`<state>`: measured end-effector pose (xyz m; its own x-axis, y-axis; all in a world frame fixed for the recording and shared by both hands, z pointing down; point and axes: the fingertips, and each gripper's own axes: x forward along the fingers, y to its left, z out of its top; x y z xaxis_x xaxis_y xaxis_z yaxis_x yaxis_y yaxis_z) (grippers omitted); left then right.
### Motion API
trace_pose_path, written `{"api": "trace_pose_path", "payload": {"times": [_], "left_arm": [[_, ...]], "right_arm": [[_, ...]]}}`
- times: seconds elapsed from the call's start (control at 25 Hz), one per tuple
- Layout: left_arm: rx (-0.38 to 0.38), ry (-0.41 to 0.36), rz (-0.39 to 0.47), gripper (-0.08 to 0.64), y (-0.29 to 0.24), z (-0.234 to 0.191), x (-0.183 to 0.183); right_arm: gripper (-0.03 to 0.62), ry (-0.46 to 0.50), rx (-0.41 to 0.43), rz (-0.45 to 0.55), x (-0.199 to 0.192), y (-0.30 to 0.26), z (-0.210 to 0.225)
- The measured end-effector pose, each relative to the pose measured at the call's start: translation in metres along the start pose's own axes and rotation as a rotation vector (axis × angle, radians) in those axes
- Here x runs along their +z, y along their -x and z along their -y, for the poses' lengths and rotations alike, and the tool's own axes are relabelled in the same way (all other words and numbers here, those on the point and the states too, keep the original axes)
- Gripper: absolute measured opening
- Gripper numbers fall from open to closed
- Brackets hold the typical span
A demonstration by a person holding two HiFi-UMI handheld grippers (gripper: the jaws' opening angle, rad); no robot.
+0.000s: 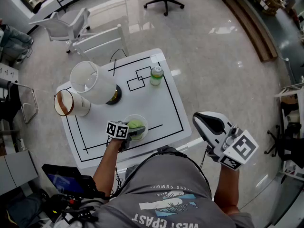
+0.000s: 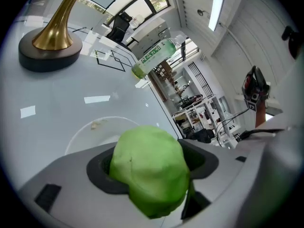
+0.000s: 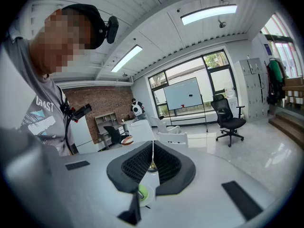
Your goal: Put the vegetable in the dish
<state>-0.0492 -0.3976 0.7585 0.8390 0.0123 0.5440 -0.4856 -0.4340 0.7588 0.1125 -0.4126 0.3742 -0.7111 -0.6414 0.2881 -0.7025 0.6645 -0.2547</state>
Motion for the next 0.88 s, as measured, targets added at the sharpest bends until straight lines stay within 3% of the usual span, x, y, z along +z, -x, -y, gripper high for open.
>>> {"api": "trace_pose_path", "payload": {"times": [0.28, 0.88], "left_arm": [[0.039, -0.103, -0.031, 0.325, 0.002, 0.003, 0.0], [0.132, -0.152, 0.013, 0.375, 0.013, -0.008, 0.008]], "right_arm": [[0.009, -0.004, 0.0, -0.001, -0.002, -0.001, -0.001], [0.009, -0.005, 0.006, -0.002, -0.003, 0.0, -0.005]]}}
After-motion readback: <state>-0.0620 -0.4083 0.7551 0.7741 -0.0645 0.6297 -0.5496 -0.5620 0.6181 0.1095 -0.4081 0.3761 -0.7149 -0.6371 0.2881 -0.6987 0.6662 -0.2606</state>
